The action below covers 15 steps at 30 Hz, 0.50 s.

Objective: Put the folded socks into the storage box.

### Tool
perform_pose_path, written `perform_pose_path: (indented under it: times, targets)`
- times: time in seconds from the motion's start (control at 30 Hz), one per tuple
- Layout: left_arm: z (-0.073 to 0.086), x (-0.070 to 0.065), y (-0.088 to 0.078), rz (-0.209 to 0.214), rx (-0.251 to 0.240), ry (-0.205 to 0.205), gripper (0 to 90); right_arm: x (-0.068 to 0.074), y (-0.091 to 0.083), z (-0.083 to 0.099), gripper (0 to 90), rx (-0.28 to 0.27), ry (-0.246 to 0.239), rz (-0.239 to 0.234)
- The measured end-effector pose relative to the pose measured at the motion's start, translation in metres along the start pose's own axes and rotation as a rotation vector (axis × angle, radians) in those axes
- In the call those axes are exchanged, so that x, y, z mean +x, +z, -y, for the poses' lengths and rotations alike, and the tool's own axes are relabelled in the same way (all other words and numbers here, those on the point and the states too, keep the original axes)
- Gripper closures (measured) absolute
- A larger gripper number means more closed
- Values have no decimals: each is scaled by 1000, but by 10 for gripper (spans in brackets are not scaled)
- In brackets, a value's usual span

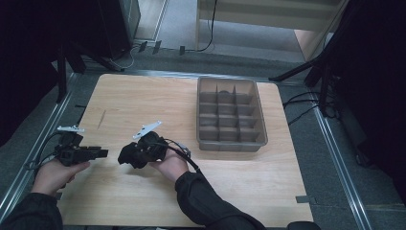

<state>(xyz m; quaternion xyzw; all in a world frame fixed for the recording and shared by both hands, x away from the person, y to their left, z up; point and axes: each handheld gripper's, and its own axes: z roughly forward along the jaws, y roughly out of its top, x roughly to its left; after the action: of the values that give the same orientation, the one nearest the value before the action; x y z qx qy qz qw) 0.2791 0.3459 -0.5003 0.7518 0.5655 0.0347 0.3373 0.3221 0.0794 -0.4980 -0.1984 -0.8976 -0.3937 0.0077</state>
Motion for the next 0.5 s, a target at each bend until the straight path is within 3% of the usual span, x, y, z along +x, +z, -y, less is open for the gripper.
perform_pose_path:
  times: [0.5]
  targets:
    - [0, -4, 1, 3, 1, 22, 528, -11, -23, -2, 784, 10, 7, -12]
